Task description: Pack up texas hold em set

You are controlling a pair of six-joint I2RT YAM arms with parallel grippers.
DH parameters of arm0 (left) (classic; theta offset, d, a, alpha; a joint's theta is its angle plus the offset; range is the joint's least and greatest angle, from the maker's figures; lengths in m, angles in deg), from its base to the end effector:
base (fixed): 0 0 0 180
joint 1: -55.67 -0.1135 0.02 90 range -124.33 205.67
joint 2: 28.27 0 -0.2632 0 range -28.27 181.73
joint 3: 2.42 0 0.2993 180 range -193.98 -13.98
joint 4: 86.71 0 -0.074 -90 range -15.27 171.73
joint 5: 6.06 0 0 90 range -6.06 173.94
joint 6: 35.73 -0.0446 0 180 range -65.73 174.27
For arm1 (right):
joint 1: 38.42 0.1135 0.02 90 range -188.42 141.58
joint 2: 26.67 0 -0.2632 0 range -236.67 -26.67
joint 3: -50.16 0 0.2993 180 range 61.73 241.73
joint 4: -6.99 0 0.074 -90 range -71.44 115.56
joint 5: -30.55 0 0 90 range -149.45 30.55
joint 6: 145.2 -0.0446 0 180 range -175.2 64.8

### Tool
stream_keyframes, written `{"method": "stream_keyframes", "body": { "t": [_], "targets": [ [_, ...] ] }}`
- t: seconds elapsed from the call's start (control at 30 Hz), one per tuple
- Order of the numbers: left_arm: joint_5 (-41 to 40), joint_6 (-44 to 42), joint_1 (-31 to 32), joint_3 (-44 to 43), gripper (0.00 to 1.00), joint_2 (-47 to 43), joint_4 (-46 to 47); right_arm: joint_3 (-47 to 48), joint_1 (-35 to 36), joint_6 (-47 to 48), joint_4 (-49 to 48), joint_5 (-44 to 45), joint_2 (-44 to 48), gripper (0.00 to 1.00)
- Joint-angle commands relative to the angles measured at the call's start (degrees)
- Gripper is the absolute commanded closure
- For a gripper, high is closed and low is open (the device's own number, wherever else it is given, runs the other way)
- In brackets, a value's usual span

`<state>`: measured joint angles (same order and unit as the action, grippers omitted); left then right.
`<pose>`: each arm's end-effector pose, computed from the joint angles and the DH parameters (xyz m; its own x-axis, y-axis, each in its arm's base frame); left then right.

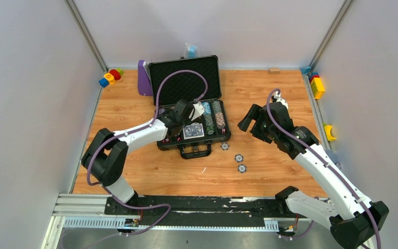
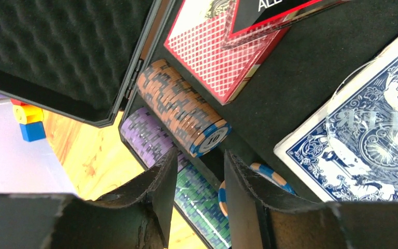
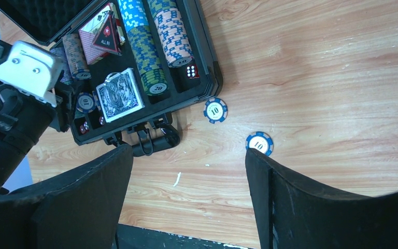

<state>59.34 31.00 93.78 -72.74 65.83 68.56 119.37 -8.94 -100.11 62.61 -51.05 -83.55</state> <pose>0.3172 -0.2252 0.1695 -0.4055 0.7746 -0.4854 0.5490 0.6309 0.5482 0.2248 0.1196 0.3169 -0.7011 0.4060 -0.5862 0.1422 0.8852 0.4429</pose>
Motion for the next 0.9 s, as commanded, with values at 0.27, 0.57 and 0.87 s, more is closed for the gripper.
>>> {"method": "stream_keyframes", "body": {
  "t": [0.27,0.57,0.87],
  "targets": [
    [0.4,25.7,-0.2,2.5,0.40,-14.9,-1.9,-0.2,-0.1,-0.7,-0.5,-0.3,0.9,0.20],
    [1.1,40.3,-0.3,4.5,0.19,-15.1,-5.3,-0.4,-0.2,-0.3,-0.6,-0.5,1.3,0.20],
    [3.2,41.9,-0.3,3.1,0.31,-10.6,-8.6,-0.5,-0.1,-0.1,-0.6,-0.4,1.5,0.19]
  ]
}}
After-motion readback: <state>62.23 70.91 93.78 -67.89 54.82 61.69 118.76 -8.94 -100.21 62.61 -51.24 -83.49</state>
